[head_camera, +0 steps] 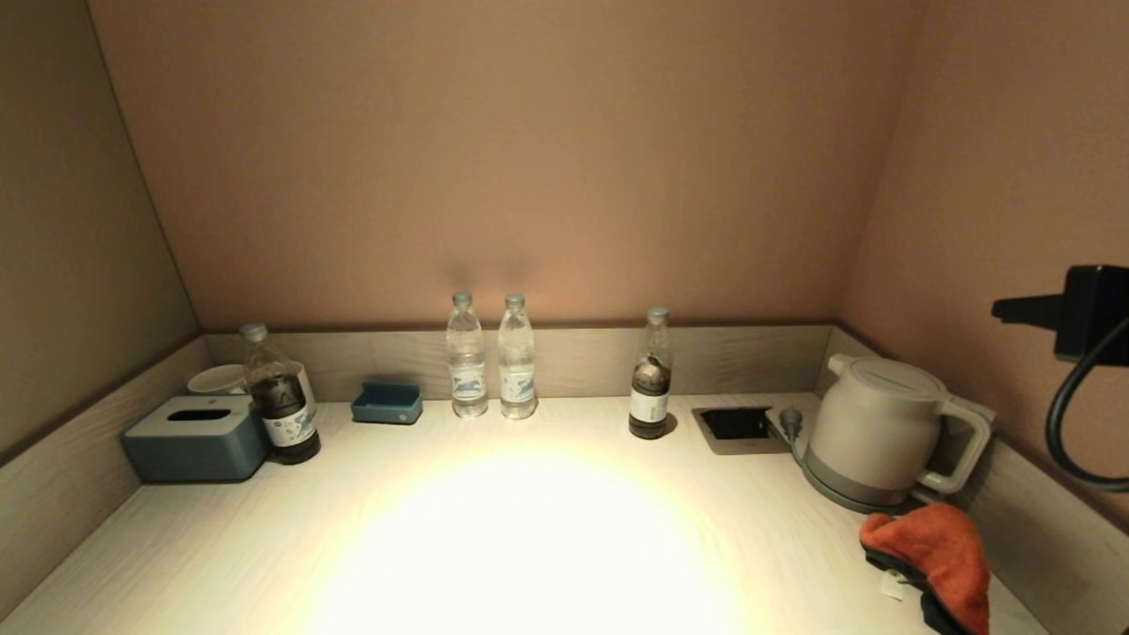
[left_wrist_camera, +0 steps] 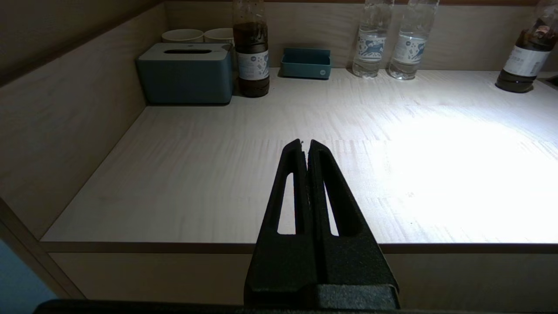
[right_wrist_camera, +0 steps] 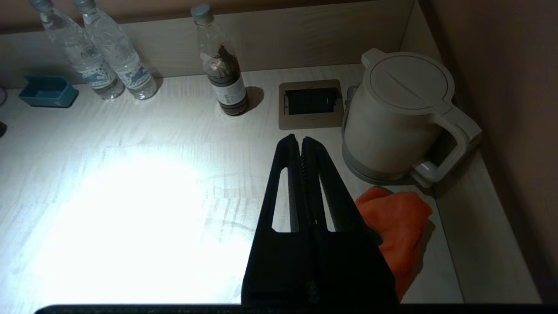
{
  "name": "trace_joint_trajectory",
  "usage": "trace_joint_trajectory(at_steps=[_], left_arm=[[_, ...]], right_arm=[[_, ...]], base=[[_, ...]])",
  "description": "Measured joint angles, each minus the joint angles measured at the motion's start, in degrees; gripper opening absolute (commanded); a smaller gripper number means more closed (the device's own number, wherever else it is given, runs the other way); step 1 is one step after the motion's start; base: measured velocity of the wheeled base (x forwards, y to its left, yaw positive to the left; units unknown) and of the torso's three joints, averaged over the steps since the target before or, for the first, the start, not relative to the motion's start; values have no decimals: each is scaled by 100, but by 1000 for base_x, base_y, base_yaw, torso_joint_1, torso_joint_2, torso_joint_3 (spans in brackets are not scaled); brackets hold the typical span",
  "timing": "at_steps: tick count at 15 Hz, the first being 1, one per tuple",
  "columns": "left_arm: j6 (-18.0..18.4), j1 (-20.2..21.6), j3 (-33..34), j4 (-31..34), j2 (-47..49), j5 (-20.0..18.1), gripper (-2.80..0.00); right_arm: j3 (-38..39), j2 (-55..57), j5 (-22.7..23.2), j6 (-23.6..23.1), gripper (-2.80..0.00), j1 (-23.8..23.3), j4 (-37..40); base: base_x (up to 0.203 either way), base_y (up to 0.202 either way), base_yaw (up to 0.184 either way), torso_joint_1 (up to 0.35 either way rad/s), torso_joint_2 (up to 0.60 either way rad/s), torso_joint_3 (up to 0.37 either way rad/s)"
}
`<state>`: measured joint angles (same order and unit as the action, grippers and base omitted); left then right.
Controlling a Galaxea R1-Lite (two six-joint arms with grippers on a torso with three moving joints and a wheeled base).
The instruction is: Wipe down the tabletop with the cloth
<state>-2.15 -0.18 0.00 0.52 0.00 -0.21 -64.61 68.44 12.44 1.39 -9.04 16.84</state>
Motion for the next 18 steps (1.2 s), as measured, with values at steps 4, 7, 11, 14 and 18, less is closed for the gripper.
trace_joint_trajectory(at_steps=[4,7,11,14,18], left_arm=[[-1,0,0,0,0,5,-280],[-4,2,0,0,0,2,-280],[-2,2,0,-1,0,0,-280],[0,-2,0,0,0,4,-280],[-2,0,0,0,0,2,-280]], right_arm=[[-6,-585,219,277,-280,6,565],[12,-1240,572,407,-280,-10,1082],[45,-1798,899,494,-280,-10,1691],[73,-2237,1042,500,-280,-1,2032],[118,-2815,1115,502,-280,27,2441]], base=[[0,0,0,0,0,0],[0,0,0,0,0,0],[0,0,0,0,0,0],[0,0,0,0,0,0],[0,0,0,0,0,0]])
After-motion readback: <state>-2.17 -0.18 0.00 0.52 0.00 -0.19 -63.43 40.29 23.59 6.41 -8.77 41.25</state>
